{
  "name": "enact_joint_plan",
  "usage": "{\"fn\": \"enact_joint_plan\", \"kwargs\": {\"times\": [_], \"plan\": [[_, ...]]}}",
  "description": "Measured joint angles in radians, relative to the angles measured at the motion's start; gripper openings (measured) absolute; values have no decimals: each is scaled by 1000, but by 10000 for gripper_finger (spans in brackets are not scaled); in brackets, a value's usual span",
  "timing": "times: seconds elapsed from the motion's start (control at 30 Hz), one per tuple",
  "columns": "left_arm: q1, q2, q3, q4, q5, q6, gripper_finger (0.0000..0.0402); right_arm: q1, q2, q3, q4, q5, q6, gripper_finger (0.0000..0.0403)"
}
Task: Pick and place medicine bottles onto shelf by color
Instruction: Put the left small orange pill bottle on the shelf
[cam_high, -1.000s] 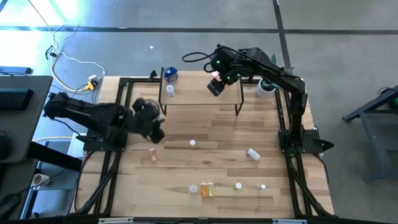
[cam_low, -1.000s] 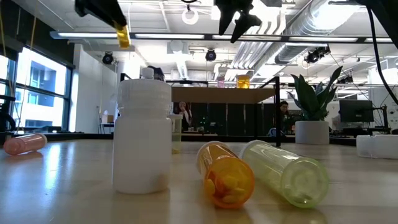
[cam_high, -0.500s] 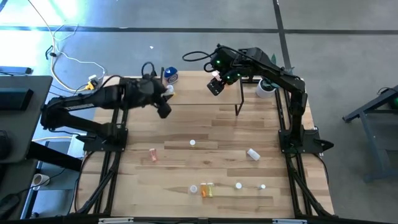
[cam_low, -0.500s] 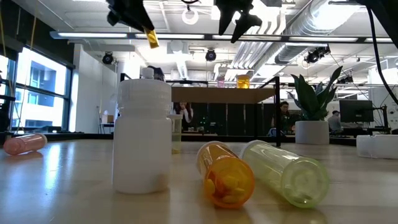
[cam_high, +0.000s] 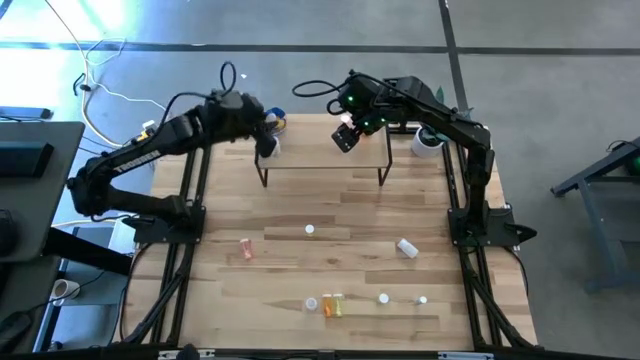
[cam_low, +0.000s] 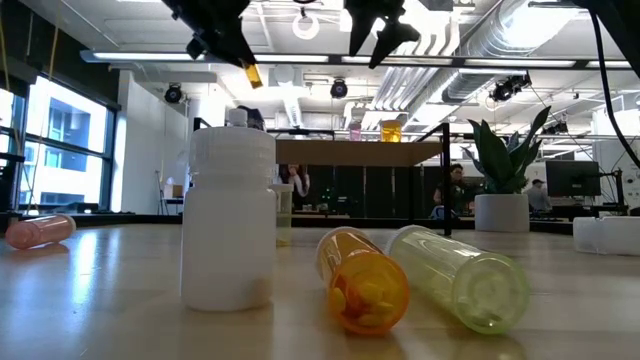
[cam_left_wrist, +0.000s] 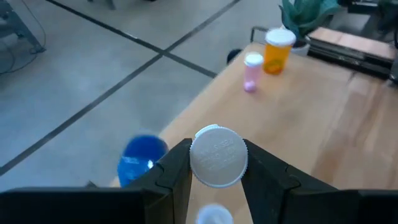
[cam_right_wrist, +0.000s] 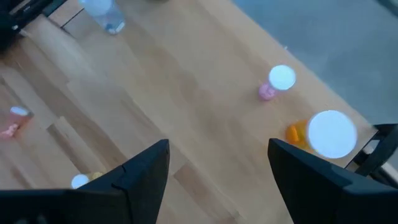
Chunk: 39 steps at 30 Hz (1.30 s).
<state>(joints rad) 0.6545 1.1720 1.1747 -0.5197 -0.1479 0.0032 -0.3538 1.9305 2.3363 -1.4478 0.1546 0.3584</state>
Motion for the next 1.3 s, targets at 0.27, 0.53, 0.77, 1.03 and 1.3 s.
{"fn": "enact_joint_plan", "kwargs": {"times": [0.27,0.53,0.77,1.03,1.3], "plan": [[59,150,141,-89,36,38,111,-31,0,0,-5,95,-17,263],[54,260,189,-122,56,43,111,-94,0,0,-6,95,-29,264],[37,340,189,-119,59,34,111,-143,0,0,-6,95,-73,264],[31,389,189,-136,58,27,111,-183,0,0,-6,92,-98,263],[33,389,189,-194,35,26,111,-208,0,0,-6,92,-132,264]]}}
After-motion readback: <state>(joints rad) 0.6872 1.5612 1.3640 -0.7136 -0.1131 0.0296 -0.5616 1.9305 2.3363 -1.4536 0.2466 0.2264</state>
